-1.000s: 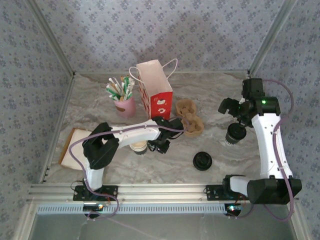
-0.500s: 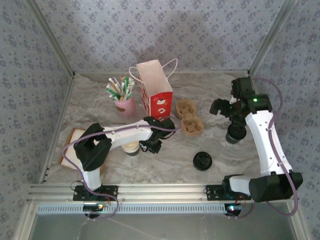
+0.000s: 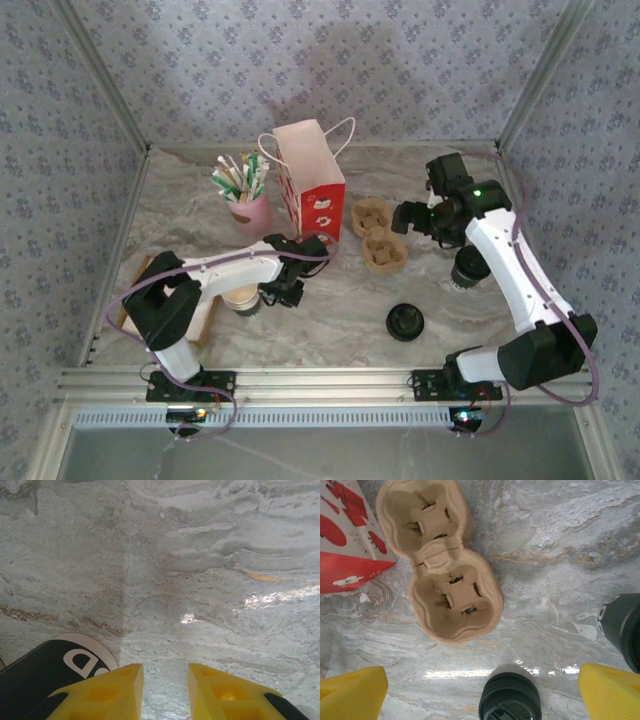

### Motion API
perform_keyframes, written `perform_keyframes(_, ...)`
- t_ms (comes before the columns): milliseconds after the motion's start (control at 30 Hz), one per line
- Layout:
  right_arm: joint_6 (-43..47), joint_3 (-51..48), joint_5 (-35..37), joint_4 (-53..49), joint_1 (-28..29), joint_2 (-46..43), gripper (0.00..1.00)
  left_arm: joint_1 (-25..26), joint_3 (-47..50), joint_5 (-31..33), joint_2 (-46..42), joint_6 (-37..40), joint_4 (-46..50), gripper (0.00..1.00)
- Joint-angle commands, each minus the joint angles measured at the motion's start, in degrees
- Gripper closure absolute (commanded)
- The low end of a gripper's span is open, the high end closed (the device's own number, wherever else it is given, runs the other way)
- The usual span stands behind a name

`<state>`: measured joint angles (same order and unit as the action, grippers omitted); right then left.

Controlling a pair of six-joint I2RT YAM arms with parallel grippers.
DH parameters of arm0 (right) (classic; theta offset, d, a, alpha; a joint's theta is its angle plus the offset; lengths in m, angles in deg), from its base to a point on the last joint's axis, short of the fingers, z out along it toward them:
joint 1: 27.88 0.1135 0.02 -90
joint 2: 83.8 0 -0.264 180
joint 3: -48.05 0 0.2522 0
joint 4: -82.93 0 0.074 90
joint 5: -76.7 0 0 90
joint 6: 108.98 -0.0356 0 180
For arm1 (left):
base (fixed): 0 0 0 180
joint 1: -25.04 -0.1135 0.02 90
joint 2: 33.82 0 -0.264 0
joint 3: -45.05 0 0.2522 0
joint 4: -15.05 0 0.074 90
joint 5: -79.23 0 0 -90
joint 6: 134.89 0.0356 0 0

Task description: Pack the takeout coffee

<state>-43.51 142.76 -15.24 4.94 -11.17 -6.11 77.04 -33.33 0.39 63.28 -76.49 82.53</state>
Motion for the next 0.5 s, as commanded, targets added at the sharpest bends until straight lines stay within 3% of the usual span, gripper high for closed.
perform_keyframes(0,1.1,2.8,1.3,-0.3,2.2,0.9,0.0,-0.4,0.1,-1.8,-2.2,-0.9,-1.0,0.7)
perform_keyframes(167,1.6,1.2,3.0,0.1,6.1,0.4,0.0,-0.5,-2.4,-5.6,-5.9,-1.2,-2.0,0.67)
perform_keyframes(333,1.7,-5.2,2.0,5.5,9.1,-2.4,0.0,-0.5,-7.8,-6.9,-10.3,-1.0,-1.0,0.56)
perform_keyframes(467,0.3,-9.0,0.0,9.8,9.2,-1.7,0.0,-0.6,-12.5,-8.6,-13.1,-0.5,-0.4,0.41)
